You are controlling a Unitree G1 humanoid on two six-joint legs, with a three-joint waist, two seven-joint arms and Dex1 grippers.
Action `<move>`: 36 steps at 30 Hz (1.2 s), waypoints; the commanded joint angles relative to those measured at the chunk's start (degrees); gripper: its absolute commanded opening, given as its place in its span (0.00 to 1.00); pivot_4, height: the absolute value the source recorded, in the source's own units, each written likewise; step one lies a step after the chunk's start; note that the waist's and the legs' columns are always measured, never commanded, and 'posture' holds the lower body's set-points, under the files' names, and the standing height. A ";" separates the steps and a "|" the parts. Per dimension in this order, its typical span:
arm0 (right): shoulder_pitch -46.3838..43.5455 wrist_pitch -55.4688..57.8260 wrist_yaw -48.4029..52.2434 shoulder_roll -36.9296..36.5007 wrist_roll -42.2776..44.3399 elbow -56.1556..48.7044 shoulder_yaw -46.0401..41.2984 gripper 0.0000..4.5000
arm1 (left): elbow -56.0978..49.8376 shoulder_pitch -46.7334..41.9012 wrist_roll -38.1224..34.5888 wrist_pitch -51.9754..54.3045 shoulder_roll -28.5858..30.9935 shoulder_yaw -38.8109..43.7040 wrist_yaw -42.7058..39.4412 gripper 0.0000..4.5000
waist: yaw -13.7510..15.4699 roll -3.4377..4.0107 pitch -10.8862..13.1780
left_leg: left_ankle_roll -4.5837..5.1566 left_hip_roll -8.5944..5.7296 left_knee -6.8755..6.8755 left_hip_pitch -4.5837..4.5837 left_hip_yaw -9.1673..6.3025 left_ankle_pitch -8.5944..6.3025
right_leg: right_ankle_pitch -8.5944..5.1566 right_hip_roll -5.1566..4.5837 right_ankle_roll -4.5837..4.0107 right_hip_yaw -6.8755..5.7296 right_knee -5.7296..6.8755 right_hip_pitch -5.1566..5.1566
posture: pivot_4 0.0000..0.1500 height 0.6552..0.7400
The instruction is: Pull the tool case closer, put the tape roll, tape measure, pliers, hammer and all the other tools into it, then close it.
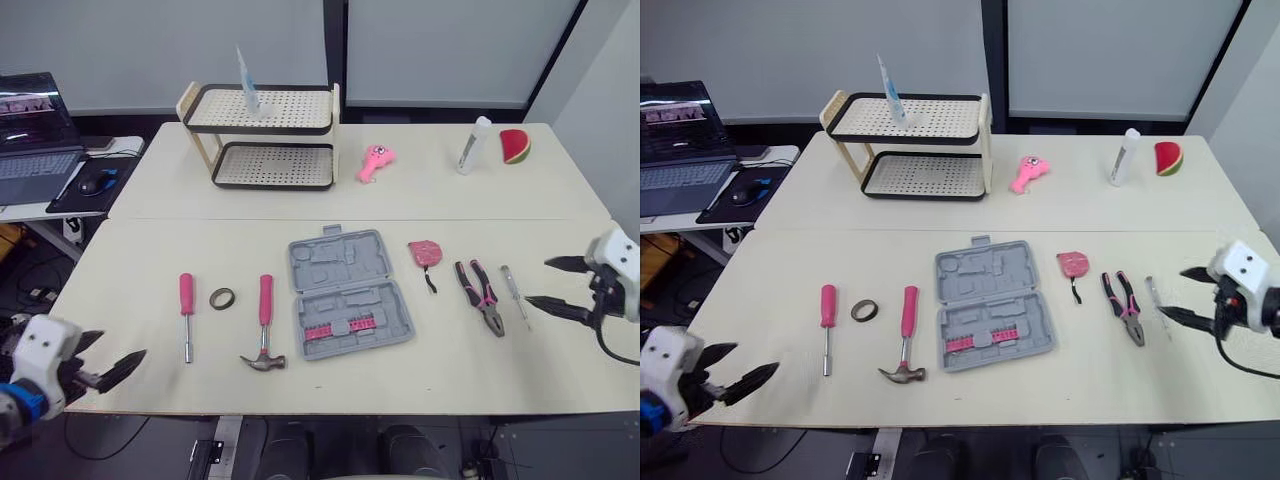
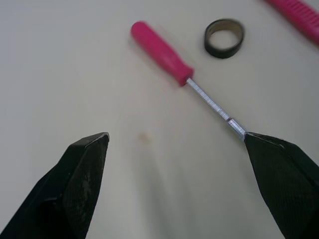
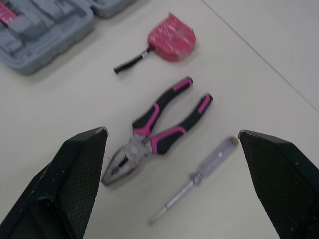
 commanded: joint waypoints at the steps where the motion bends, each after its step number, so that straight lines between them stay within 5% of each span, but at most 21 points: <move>1: -3.03 3.24 -1.91 2.52 1.56 -6.87 2.82 0.96 | -8.75 -3.53 -2.63 4.80 0.21 -4.50 0.93 1.00 | 0.03 -0.05 -0.03 | 0.00 0.00 0.02 -0.02 -0.03 0.00 | 0.00 0.00 0.00 -0.02 0.00 0.00 | 1.00 0.87; 5: -6.24 5.26 -3.46 6.01 -0.56 -10.33 8.75 0.72 | -10.85 -9.41 -0.92 5.25 0.83 -12.00 0.26 0.87 | 0.01 -0.08 -0.05 | 0.00 -0.04 0.03 -0.08 -0.07 0.00 | 0.00 0.00 0.00 -0.05 0.00 -0.04 | 1.00 0.87; 8: -9.39 5.00 -5.40 9.41 -4.08 -10.07 14.49 0.51 | -9.26 -14.73 1.12 5.19 0.97 -18.84 -0.75 0.65 | -0.07 -0.08 -0.05 | 0.00 -0.04 0.03 -0.07 -0.06 0.01 | 0.00 0.02 0.00 -0.06 0.01 -0.06 | 1.00 0.87; 17: -18.86 -0.95 -10.58 19.21 -16.33 2.60 26.55 0.23 | 2.03 -28.96 11.05 2.40 -4.76 -35.42 1.53 0.02 | -0.07 -0.08 -0.04 | -0.01 -0.13 0.28 -0.24 -0.18 0.02 | 0.01 0.05 -0.01 -0.49 0.09 -0.15 | 1.00 0.87; 26: -25.45 -5.38 -12.82 25.52 -22.94 15.74 30.71 0.00 | 10.72 -37.91 18.33 1.18 -11.20 -43.54 4.12 0.00 | -0.01 -0.08 -0.04 | -0.08 -0.27 0.59 -0.37 -0.43 0.06 | 0.00 0.02 0.00 -0.95 0.24 -0.12 | 1.00 0.87; 36: -31.16 -9.24 -14.20 30.82 -27.29 27.13 32.41 0.00 | 17.88 -42.55 21.94 0.60 -15.62 -45.98 5.14 0.00 | -0.14 -0.07 -0.05 | -0.25 -0.30 0.64 -0.35 -0.46 0.15 | 0.00 0.01 0.00 -0.97 0.36 -0.14 | 1.00 0.87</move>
